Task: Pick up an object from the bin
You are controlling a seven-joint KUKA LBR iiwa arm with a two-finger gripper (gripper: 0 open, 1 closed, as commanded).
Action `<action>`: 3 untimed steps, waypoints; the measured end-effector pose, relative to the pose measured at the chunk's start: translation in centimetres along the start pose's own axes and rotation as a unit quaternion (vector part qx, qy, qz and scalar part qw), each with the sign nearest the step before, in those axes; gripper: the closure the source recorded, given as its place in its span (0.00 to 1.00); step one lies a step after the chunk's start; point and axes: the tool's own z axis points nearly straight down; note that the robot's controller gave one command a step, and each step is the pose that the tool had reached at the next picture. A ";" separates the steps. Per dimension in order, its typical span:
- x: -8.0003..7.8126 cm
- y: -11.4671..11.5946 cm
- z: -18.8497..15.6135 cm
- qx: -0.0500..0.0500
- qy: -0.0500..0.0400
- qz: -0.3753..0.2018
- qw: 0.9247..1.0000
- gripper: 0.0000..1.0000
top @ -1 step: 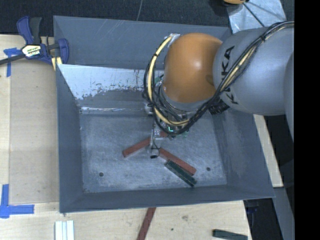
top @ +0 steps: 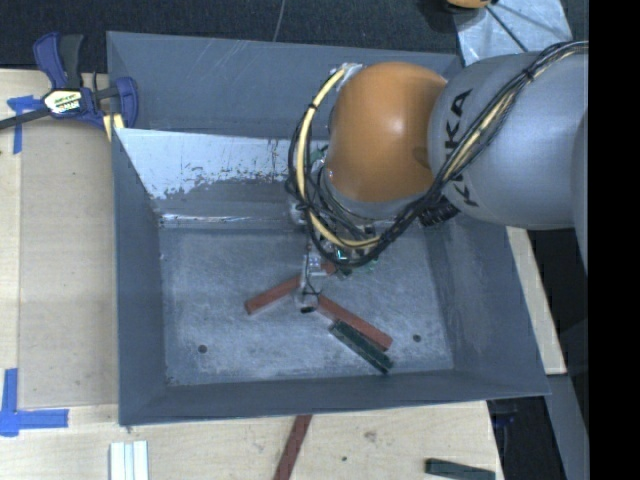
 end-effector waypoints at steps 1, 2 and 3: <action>0.8 -1.7 11.1 0.000 0.000 -0.010 1.000 1.00; 0.8 -1.7 11.1 0.000 0.000 -0.009 1.000 1.00; 5.7 -1.5 -1.5 0.000 -0.002 -0.164 0.986 1.00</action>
Offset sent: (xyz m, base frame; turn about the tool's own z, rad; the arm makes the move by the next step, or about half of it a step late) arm 0.0000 0.0000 0.0000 0.0000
